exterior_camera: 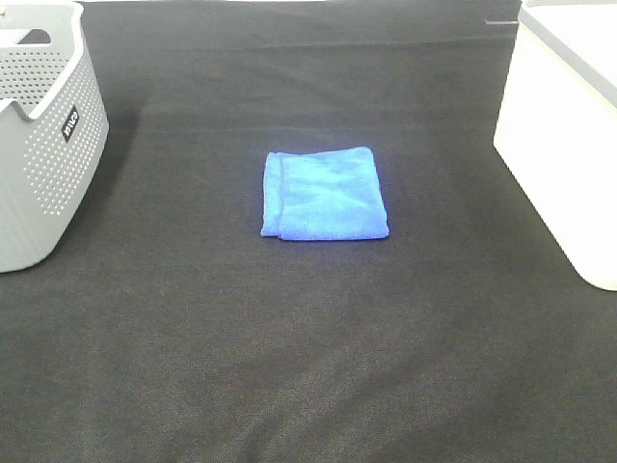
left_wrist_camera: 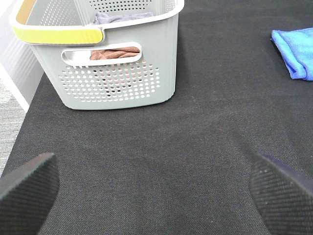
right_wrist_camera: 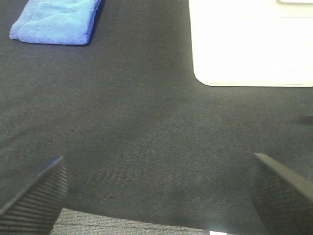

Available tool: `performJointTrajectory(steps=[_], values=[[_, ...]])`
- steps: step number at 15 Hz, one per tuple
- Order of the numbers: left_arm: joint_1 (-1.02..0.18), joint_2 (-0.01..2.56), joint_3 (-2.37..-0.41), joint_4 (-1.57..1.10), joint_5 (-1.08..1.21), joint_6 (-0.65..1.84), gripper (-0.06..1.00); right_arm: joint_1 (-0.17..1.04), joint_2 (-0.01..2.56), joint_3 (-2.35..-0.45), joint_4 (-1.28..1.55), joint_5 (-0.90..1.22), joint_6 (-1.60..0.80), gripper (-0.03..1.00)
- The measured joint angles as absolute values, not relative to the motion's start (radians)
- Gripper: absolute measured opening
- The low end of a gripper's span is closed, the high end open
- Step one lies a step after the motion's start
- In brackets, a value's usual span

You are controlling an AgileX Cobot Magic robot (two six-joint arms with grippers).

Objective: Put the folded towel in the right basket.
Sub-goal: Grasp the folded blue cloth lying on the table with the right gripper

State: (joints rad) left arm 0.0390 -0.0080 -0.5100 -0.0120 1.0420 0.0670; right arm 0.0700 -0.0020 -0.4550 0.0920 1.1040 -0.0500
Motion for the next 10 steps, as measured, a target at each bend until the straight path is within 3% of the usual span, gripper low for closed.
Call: performJointTrajectory(steps=[10], values=[[0.039, -0.008, -0.510, -0.012, 1.042, 0.067, 0.99, 0.070, -0.002, -0.455, 0.091, 1.104, -0.050, 0.96]])
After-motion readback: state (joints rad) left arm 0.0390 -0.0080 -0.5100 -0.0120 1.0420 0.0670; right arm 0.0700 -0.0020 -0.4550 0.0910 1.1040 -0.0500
